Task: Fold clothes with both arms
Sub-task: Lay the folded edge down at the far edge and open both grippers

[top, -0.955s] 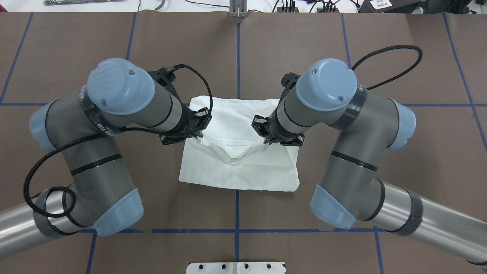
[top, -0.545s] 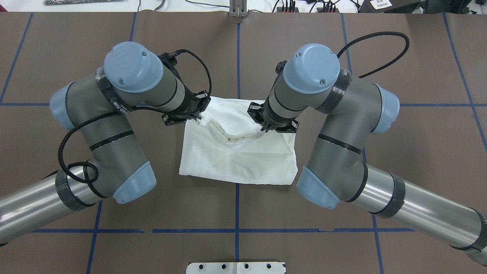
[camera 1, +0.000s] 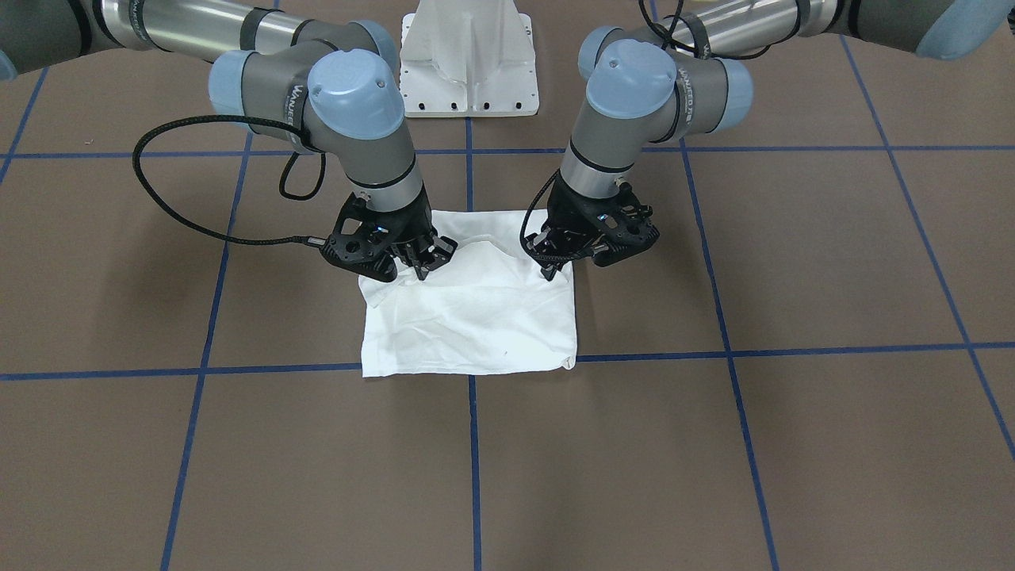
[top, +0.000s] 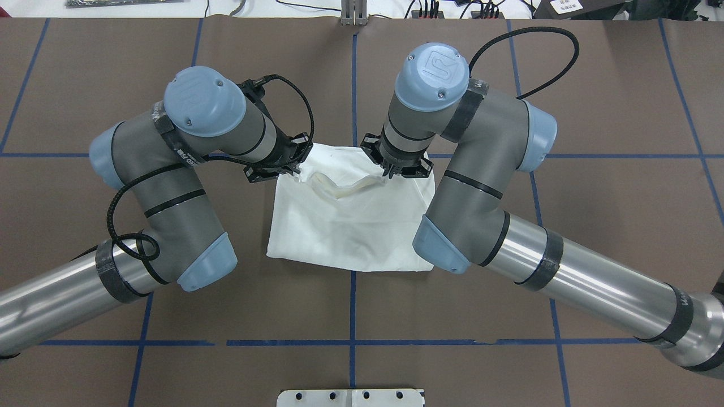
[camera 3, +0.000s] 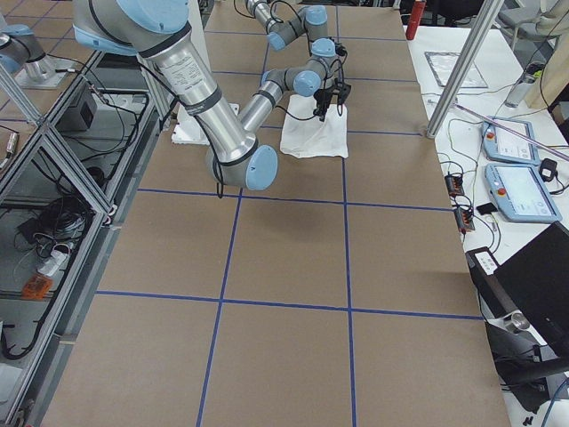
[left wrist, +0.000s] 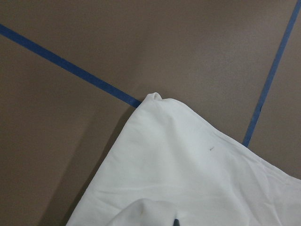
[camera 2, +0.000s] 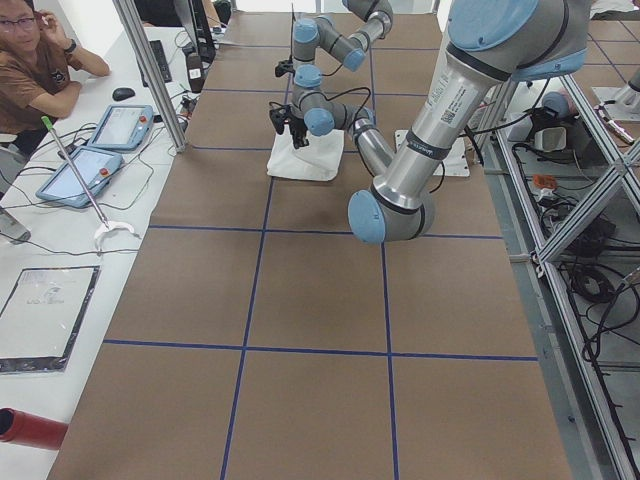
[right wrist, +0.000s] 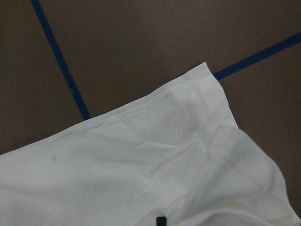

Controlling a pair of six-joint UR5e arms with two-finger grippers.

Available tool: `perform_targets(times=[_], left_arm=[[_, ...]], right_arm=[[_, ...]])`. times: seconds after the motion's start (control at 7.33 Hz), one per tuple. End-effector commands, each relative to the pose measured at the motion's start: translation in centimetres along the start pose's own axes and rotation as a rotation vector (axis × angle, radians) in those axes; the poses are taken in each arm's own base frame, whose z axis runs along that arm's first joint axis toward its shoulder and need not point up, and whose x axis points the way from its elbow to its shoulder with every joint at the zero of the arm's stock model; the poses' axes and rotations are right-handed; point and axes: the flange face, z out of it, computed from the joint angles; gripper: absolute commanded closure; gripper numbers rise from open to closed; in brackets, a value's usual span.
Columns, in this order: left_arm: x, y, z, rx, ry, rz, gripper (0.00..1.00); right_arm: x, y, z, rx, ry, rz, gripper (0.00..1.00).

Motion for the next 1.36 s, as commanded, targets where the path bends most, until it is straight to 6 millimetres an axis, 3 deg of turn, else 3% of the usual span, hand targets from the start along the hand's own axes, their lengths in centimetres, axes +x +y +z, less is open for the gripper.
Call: perform_targets(times=[0.0,0.41,0.68,0.82,0.95,1.23], left_arm=[[-0.2,-0.4,0.6,0.002,0.004,0.001,1.00],[-0.6,-1.5,2.2,0.007,0.007,-0.002,1.00],[-0.5,-1.4,2.2,0.006,0.017,0.000,1.00],[-0.3,-1.4,1.9,0.007,0.022,0.001,1.00],[-0.2,-1.4,1.9,0.012,0.022,0.003,0.01],[-0.3,-2.3,1.5,0.023,0.021,-0.004,0.00]], right_arm=[[-0.1,-0.9,0.4,-0.003,0.015,0.021,1.00],[0.3,-1.6,1.0,-0.025,0.032,0.036,1.00],[0.2,-1.6,0.8,-0.025,0.028,0.035,1.00],[0.3,-1.9,0.7,-0.020,0.025,0.041,0.91],[0.7,-2.4,1.1,-0.012,0.033,0.048,0.01],[0.5,-2.9,0.5,-0.009,0.022,0.042,0.00]])
